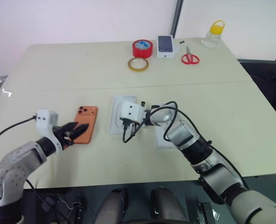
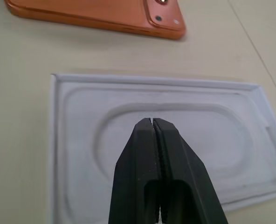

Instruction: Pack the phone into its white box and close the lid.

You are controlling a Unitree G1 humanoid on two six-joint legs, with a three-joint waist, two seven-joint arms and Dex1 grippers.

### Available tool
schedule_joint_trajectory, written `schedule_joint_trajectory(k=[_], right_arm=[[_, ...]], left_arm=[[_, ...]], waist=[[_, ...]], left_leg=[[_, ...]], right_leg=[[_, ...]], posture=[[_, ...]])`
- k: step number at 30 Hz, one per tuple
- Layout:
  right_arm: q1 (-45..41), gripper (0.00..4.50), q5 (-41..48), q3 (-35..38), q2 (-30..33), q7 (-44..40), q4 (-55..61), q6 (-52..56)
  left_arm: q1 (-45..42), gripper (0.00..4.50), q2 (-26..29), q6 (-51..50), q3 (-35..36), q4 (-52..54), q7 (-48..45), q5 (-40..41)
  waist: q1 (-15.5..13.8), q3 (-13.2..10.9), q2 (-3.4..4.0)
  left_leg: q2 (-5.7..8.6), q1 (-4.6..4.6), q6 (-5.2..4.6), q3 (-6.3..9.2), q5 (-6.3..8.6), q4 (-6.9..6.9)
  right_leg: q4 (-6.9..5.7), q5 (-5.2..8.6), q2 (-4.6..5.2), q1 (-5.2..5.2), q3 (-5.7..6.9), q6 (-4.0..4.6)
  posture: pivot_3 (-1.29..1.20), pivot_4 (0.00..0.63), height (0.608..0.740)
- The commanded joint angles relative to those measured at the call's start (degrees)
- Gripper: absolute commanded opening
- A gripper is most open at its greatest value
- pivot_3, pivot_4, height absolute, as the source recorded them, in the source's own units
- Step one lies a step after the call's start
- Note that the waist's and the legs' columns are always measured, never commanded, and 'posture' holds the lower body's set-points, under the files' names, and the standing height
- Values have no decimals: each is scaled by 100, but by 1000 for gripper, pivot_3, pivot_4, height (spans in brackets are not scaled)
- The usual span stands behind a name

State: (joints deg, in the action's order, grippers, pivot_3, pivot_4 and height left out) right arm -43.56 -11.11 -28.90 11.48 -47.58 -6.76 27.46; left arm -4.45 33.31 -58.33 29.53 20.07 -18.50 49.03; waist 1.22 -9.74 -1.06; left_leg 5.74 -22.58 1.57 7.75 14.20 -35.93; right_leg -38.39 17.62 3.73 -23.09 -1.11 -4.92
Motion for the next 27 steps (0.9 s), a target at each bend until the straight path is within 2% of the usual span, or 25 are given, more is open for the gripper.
schedule_joint_trajectory(k=[1,5,12,16,23,27], right_arm=[[-215,0,79,34,-277,96,254,184],[-339,0,-15,-140,-662,267,166,398],[-619,0,-237,-576,-1068,349,-447,599],[-911,0,-345,-734,-1344,441,-1116,694],[-1147,0,-589,-1089,-1473,343,-1686,367],[-1270,0,-680,-1150,-1570,348,-1976,203]], left_arm=[[-297,4480,26,-503,520,-306,645,231],[-805,4480,122,-1230,615,-886,1189,194],[-1197,4480,162,-1742,255,-1263,1184,44],[-1301,4480,182,-2210,-149,-1290,956,68],[-1267,4480,27,-2483,-246,-1138,685,170],[-1214,4480,-290,-2756,-157,-899,680,280]], waist=[[14,0,0],[-7,1,-2],[-4,4,-6],[-2,4,-5],[-7,6,-2],[-14,9,0]], left_leg=[[-3,0,4,-1,-2,-2],[-3,-1,31,-1,-18,-2],[-4,-1,35,-1,-19,-4],[-3,0,36,-1,-20,-4],[-3,0,37,-1,-21,-3],[-3,1,38,-1,-20,-4]], right_leg=[[0,0,-3,0,0,1],[0,-1,-5,-5,0,1],[-2,-1,-5,-6,0,1],[-5,-1,-5,-8,0,2],[-4,-1,-5,-6,0,2],[-4,-1,-5,-5,0,2]], posture=[[0,150,740],[0,150,740],[0,150,740],[0,150,740],[0,150,740],[0,150,740]])
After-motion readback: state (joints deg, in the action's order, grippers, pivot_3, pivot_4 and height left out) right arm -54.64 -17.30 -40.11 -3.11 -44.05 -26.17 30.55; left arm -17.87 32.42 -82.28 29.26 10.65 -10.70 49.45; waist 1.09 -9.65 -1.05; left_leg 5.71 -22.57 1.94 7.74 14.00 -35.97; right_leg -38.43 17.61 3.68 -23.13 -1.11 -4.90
